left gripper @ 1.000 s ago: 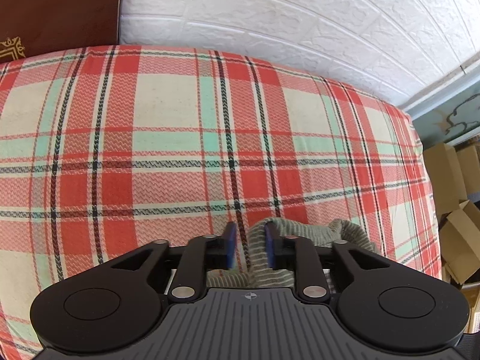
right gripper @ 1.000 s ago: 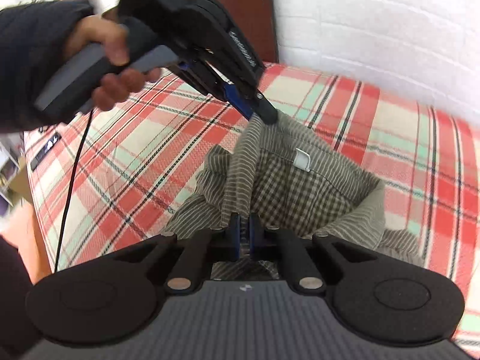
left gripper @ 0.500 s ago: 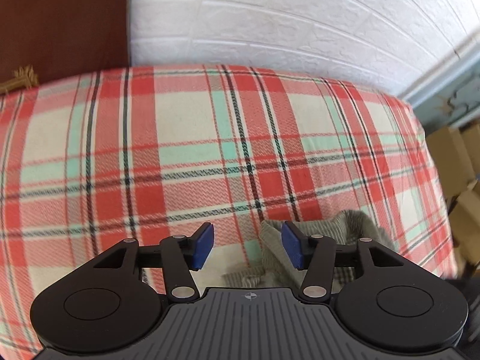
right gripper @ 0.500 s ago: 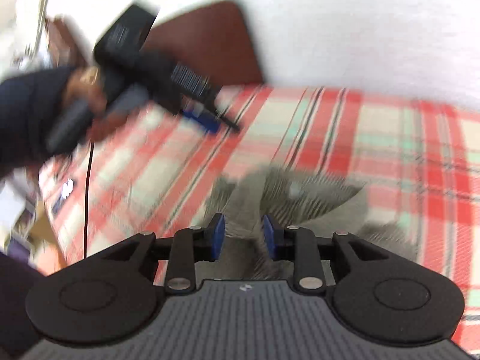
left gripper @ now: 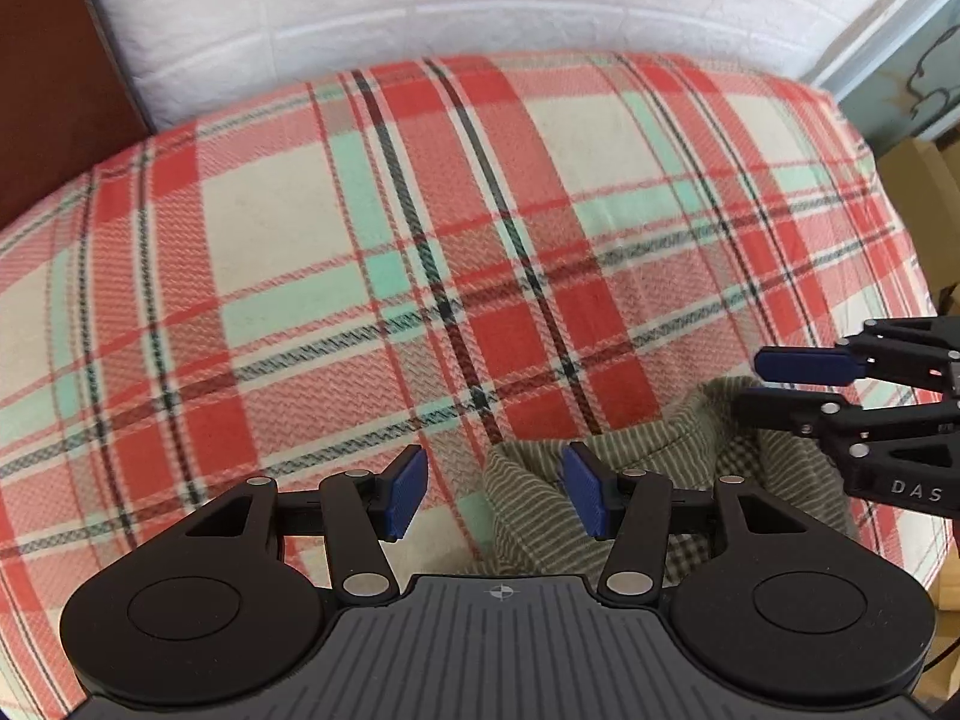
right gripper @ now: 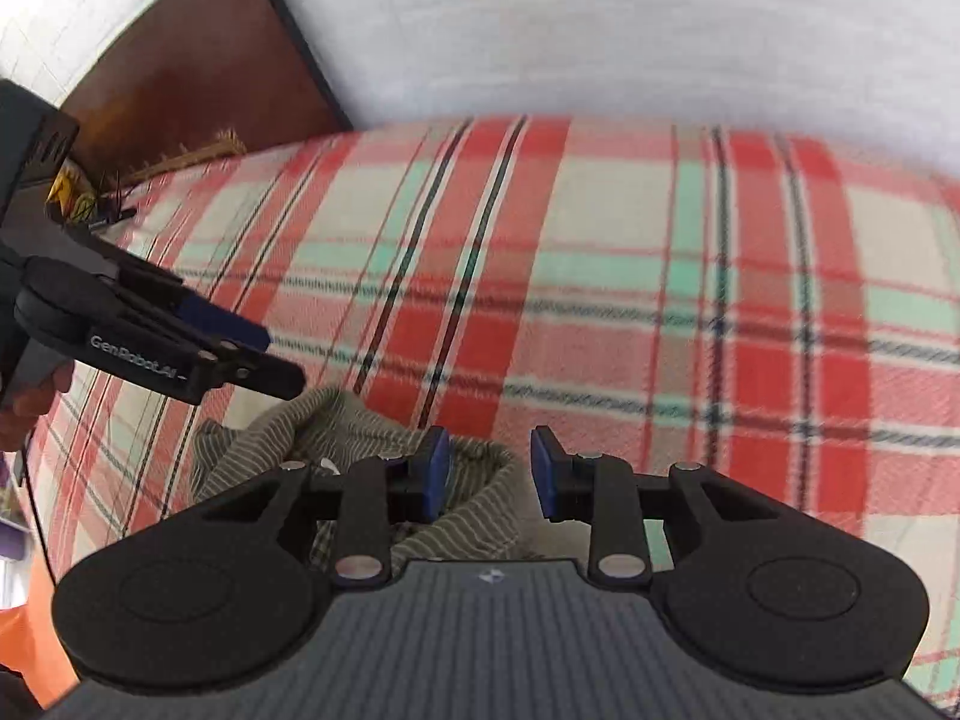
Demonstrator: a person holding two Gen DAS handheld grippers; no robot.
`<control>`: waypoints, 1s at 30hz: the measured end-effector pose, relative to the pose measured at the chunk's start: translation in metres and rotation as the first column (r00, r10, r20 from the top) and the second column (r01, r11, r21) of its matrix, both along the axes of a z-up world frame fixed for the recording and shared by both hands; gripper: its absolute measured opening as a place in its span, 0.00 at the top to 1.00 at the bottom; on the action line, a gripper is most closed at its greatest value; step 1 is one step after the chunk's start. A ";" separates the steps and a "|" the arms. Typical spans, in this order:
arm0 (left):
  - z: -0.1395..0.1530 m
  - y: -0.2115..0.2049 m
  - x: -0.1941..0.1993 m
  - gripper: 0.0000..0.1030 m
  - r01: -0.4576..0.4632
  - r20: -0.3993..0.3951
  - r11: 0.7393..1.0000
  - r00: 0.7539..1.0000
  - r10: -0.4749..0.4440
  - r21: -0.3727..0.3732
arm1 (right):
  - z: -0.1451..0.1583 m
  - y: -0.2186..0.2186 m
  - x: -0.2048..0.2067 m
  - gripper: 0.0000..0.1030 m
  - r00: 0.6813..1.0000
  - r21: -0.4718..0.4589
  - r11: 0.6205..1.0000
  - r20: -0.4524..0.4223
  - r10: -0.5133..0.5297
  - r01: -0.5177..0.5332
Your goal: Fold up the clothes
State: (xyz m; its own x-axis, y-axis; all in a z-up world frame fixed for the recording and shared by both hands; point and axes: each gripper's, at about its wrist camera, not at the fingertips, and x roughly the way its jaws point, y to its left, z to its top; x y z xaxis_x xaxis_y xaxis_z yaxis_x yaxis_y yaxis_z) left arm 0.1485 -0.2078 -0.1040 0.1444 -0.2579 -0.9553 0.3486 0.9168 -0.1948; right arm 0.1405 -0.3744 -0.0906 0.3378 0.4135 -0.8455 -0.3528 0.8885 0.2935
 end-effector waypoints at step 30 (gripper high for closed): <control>-0.019 0.037 -0.022 0.95 -0.244 -0.022 0.964 0.970 0.243 -0.103 | -0.008 -0.046 -0.013 0.94 0.987 0.033 0.988 -0.054 -0.151 0.153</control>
State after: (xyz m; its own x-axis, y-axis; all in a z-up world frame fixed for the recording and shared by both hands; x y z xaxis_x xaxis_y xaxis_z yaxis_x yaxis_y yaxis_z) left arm 0.1266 -0.1706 -0.1230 0.2060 -0.3139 -0.9268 0.1150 0.9484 -0.2956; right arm 0.1278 -0.4208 -0.0986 0.3559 0.3920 -0.8484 -0.1984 0.9188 0.3413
